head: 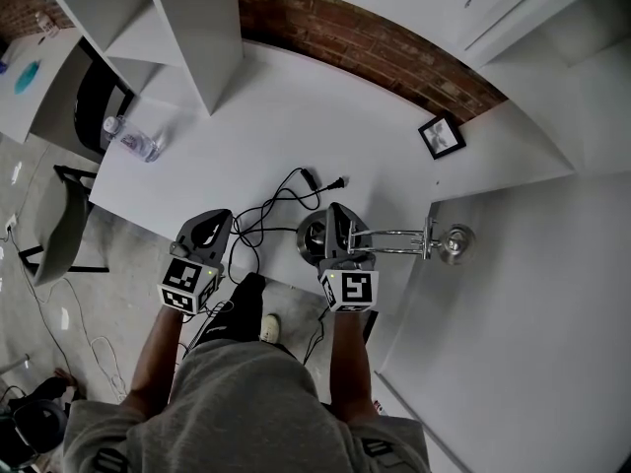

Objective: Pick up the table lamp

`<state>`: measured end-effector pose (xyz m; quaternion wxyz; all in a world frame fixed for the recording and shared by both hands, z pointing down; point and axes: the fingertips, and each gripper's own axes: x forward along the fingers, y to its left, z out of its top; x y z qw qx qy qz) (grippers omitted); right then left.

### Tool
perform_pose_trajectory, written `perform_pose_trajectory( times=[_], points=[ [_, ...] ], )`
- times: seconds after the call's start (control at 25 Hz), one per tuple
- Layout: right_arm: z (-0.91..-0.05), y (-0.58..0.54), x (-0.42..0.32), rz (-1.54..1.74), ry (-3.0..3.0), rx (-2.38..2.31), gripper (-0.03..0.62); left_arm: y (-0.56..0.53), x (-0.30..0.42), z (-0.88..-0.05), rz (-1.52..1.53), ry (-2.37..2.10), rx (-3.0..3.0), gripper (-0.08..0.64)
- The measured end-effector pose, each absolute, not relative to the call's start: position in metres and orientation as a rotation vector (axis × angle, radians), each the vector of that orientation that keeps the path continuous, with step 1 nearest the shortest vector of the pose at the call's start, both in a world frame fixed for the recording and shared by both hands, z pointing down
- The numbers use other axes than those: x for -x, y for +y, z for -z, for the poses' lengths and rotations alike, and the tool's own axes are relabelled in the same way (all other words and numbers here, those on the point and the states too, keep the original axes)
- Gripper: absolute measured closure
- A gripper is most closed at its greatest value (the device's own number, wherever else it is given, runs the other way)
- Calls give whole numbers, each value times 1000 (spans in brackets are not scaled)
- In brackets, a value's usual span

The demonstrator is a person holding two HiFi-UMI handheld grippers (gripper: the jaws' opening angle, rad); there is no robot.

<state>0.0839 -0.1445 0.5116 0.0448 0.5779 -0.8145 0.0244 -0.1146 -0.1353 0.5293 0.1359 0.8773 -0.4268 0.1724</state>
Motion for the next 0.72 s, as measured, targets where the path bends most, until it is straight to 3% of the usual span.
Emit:
perform_pose_trajectory(
  times=[0.72],
  points=[
    [-512, -142, -85, -91, -2501, -1758, 572, -125, 119, -525, -487, -1254, -2527, 555]
  ],
)
